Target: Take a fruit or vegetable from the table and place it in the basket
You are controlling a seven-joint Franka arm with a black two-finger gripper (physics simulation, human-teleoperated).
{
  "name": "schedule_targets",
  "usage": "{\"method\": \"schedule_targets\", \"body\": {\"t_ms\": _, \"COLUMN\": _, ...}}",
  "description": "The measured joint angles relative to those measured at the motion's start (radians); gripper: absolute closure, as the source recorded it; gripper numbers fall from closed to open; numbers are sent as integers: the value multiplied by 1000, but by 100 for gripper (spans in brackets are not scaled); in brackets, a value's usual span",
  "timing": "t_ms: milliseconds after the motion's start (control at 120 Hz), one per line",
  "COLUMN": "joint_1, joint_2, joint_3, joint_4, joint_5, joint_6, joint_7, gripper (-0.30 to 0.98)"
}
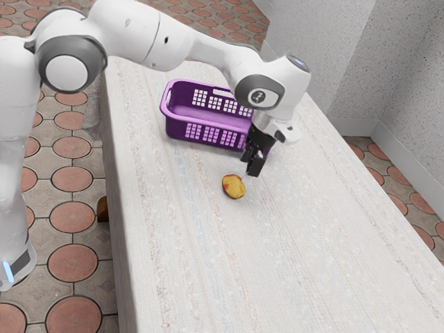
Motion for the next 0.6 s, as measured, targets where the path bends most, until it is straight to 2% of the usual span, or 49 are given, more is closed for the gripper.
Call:
{"method": "schedule_targets", "body": {"t_ms": 300, "joint_1": -3, "joint_2": 14, "joint_3": -8, "joint_4": -77, "joint_5": 11, "joint_6": 107, "joint_7": 185, "gripper": 1}}
{"method": "schedule_targets", "body": {"t_ms": 600, "joint_1": -1, "joint_2": 12, "joint_3": -24, "joint_4": -90, "joint_5": 8, "joint_6": 131, "joint_7": 293, "gripper": 1}}
